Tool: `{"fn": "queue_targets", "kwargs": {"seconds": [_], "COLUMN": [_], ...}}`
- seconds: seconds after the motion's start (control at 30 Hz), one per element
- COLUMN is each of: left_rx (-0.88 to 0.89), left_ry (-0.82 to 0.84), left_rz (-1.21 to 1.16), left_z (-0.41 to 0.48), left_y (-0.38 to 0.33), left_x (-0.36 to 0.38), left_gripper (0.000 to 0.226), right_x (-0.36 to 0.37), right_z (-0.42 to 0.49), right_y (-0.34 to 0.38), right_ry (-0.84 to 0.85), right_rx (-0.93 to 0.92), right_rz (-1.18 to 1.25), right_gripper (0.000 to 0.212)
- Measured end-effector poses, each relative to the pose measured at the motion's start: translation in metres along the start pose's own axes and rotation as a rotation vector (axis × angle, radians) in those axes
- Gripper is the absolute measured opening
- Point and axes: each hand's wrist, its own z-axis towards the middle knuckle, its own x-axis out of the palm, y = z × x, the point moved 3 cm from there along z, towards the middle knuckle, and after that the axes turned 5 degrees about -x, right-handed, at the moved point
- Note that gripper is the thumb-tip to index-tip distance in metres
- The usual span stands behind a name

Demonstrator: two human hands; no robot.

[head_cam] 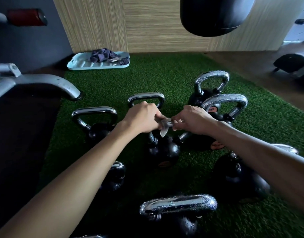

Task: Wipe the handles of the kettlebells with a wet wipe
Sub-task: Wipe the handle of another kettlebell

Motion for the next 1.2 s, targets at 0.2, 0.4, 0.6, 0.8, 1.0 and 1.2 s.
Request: {"fn": "queue_targets", "kwargs": {"seconds": [0.2,0.4,0.6,0.8,1.0,1.2], "left_rx": [0.054,-0.068,-0.158,-0.044,-0.246,-0.148], "left_ry": [-0.004,0.002,-0.148,-0.184,-0.121,-0.253], "left_rz": [0.007,-0.267,-0.509,-0.533,-0.74,-0.76], "left_z": [0.015,-0.005,-0.023,-0.019,-0.024,-0.023], "left_y": [-0.023,0.013,0.034,0.011,0.028,0.007], "left_x": [0.006,0.018,0.031,0.04,0.075,0.077], "left_gripper": [0.026,0.035,0.041,0.04,0.03,0.032], "right_x": [-0.01,-0.004,-0.003,-0.006,-0.003,0.001], "right_z": [-0.018,-0.012,-0.013,-0.029,-0.044,-0.049], "right_y": [-0.011,-0.005,-0.01,-0.028,-0.045,-0.047], "right_ry": [-0.043,-0.059,-0.058,-0.057,-0.06,-0.068], "right_rx": [-0.014,-0.029,-0.041,0.012,0.105,0.115], "right_rz": [-0.063,-0.035,-0.047,-0.04,0.019,-0.009], "right_gripper": [0.031,0.034,0.026,0.031,0.042,0.043]}}
